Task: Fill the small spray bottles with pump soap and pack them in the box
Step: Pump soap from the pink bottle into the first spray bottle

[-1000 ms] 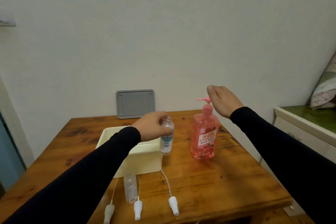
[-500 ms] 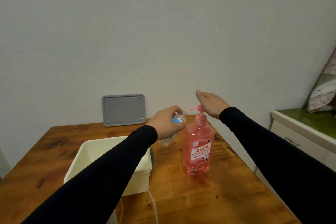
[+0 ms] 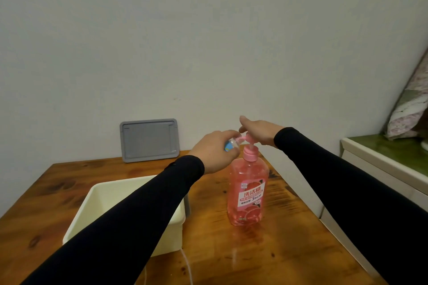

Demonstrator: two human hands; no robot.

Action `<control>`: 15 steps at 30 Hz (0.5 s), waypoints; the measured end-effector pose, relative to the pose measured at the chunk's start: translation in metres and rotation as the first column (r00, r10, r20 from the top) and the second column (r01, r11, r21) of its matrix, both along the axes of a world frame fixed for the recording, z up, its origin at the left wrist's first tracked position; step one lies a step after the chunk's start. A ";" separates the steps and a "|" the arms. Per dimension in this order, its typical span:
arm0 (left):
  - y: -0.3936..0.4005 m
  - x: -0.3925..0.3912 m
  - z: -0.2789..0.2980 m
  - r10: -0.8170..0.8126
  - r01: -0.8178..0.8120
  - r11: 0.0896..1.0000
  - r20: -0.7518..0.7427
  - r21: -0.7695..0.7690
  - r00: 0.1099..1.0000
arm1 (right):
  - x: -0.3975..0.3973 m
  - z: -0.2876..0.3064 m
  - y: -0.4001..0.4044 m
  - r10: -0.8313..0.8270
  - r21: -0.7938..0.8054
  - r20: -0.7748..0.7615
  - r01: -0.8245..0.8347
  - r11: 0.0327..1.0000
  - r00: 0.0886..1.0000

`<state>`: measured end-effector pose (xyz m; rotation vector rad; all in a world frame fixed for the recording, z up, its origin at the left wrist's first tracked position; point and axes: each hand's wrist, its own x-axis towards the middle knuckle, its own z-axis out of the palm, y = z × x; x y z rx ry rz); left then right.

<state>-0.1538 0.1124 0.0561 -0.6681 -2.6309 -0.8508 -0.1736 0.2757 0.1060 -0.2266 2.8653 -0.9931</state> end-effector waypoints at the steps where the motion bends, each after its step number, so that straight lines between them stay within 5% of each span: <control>1: 0.002 -0.001 -0.001 0.001 -0.001 1.000 -0.003 -0.007 1.000 | -0.001 0.000 0.000 -0.003 0.008 -0.001 0.003 1.000 1.000; 15: 0.008 -0.003 -0.016 -0.001 0.001 1.000 0.020 -0.010 1.000 | -0.008 -0.020 -0.001 0.015 0.049 -0.032 -0.014 0.999 0.999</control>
